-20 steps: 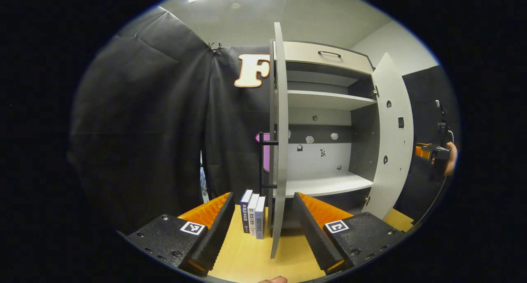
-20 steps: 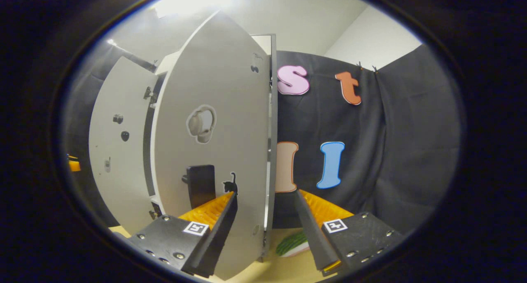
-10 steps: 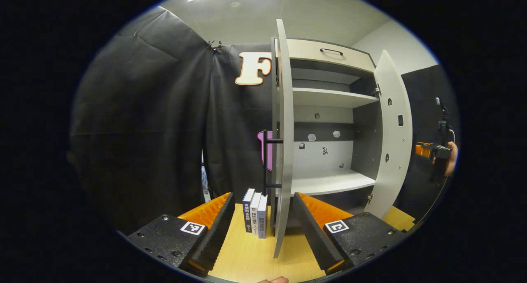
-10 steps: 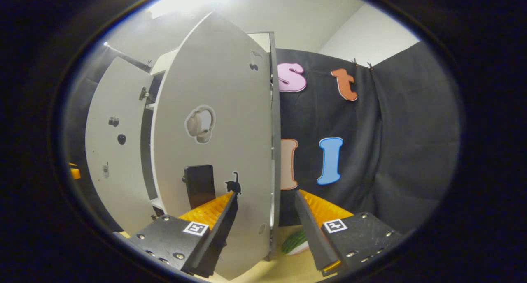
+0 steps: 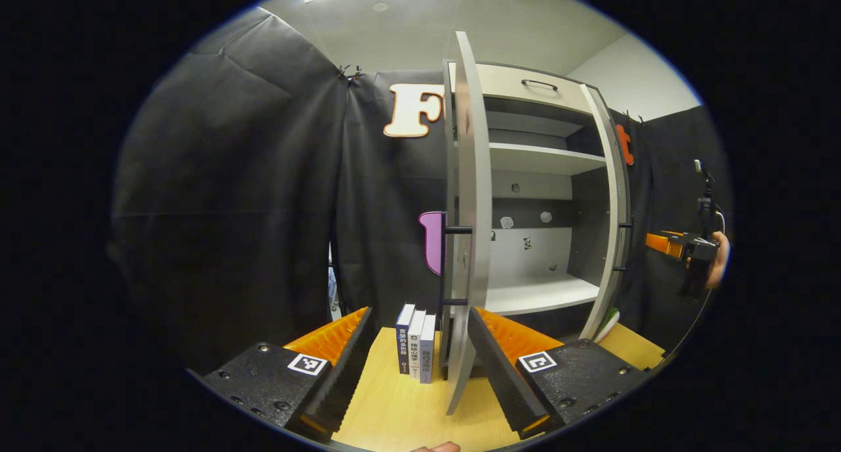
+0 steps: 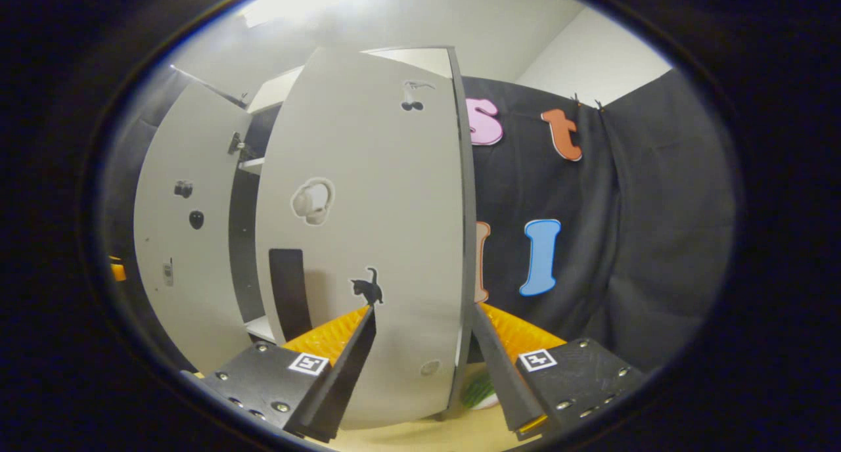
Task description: Grasp the bottle in the cabinet with the left hand and place it on the coaster, then close the right door with the right hand and the left door with the left hand.
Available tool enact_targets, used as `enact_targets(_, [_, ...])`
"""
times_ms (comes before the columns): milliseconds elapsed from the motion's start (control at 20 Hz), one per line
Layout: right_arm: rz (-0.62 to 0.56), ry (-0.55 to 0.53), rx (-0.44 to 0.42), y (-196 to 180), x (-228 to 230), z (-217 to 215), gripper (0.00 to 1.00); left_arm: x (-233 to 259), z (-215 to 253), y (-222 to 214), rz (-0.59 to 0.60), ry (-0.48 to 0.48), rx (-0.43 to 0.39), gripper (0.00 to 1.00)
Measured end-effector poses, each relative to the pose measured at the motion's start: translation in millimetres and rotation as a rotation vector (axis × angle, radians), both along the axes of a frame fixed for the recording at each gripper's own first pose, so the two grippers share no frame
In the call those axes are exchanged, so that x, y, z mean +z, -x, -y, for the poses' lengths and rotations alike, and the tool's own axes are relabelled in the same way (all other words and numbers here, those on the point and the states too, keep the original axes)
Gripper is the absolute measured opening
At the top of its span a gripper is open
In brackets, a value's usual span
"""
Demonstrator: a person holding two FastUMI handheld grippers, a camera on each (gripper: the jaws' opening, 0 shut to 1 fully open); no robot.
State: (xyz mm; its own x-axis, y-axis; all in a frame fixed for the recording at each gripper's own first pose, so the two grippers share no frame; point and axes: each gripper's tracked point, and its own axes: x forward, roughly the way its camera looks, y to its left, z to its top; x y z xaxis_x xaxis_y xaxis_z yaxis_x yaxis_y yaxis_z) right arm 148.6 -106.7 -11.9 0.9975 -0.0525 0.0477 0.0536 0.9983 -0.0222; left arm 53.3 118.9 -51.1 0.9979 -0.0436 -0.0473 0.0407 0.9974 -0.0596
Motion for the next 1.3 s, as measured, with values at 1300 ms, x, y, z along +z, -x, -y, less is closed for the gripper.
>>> enact_targets(1300, [0.015,-0.006,0.023,85.1,5.4,-12.6,0.90,28.4,-36.9,-105.4,0.013,0.034,-0.083,0.89])
